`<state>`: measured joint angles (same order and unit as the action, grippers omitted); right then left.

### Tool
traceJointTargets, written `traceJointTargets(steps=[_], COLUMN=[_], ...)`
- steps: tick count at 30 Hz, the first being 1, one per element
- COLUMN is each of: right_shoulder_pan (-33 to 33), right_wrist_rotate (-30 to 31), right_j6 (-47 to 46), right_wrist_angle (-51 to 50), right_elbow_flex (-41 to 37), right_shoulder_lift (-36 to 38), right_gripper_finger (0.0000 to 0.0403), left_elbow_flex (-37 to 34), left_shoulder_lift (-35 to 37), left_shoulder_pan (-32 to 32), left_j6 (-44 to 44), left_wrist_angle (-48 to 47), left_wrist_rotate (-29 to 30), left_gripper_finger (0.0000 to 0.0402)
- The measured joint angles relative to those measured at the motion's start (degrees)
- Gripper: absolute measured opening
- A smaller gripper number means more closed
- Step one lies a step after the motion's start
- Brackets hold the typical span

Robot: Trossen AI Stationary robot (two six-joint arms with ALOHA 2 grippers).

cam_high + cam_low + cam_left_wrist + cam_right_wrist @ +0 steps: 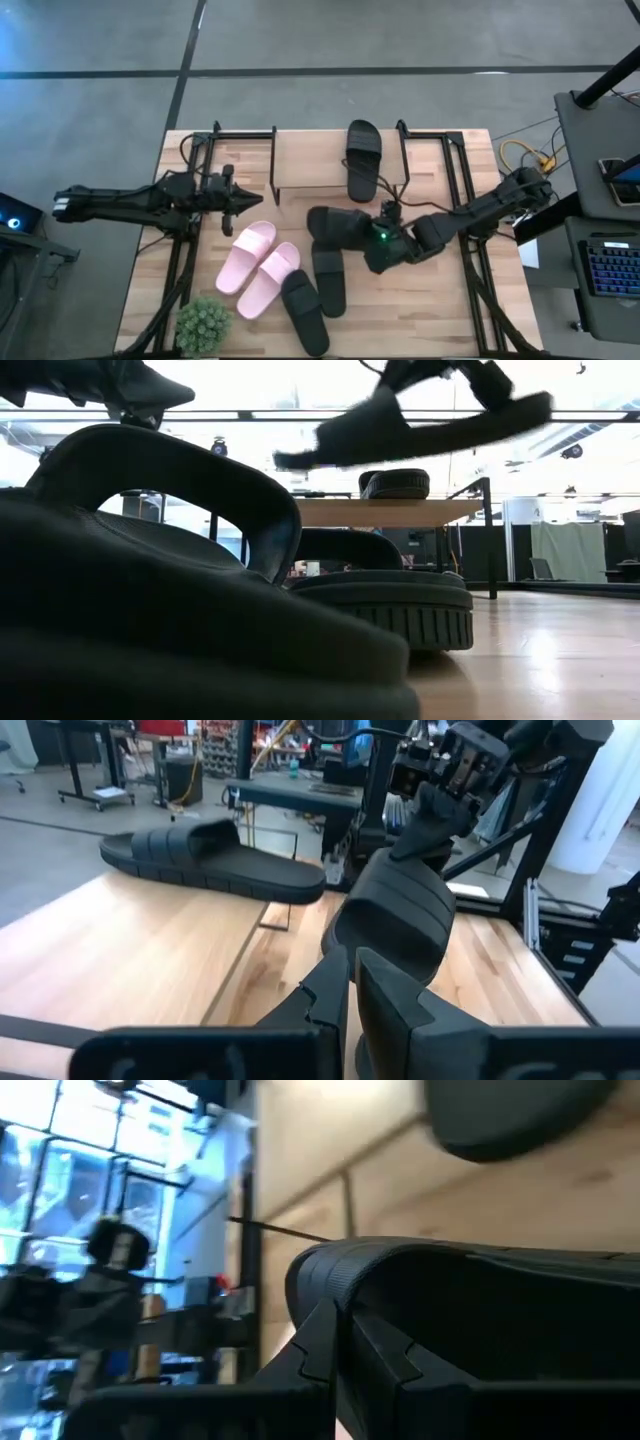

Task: Pick and place slides into the shelf
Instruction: Put the bottom right black slide on the shelf

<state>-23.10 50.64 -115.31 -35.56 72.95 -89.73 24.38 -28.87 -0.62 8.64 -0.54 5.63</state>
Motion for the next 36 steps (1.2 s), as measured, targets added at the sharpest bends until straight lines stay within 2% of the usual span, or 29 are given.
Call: traceJointTargets(steps=[6,12,17,24,27,33,36], right_shoulder_pan=[0.43,1.70,1.52,0.77,0.87,0.86,1.08], right_wrist_rotate=[-4.26,-15.66,-22.90,-24.13,-23.82,-25.12,-25.14], right_j6=[-3.26,-4.76,-0.10,23.92,39.12,72.22,84.13], right_wrist_angle=[5.29,6.37,5.52,-2.42,-9.39,-18.42,-22.86], right_elbow_flex=[-5.10,-5.24,-4.21,0.35,4.38,10.32,11.03], right_shoulder_lift=[-2.96,-10.17,-11.69,-8.02,-7.52,-8.03,-8.86], right_gripper_finger=[0.0013,0.0016,0.0055,0.0131,0.0154,0.0176,0.0178], left_elbow_flex=[-0.04,0.04,0.11,0.09,0.09,0.12,0.09], left_shoulder_lift=[-2.04,-4.10,-4.22,-3.96,-3.82,-3.59,-3.36], left_shoulder_pan=[0.00,0.04,0.04,0.03,0.02,0.00,0.00], left_j6=[-0.01,-0.04,-0.02,-0.03,-0.02,-0.02,0.00], left_wrist_angle=[-0.02,-0.01,-0.02,0.04,-0.02,0.12,0.04], left_wrist_rotate=[-0.81,-2.40,-2.42,-2.52,-2.51,-2.51,-2.51], left_gripper_finger=[0.0010,0.0010,0.0010,0.0010,0.0010,0.0010,0.0010])
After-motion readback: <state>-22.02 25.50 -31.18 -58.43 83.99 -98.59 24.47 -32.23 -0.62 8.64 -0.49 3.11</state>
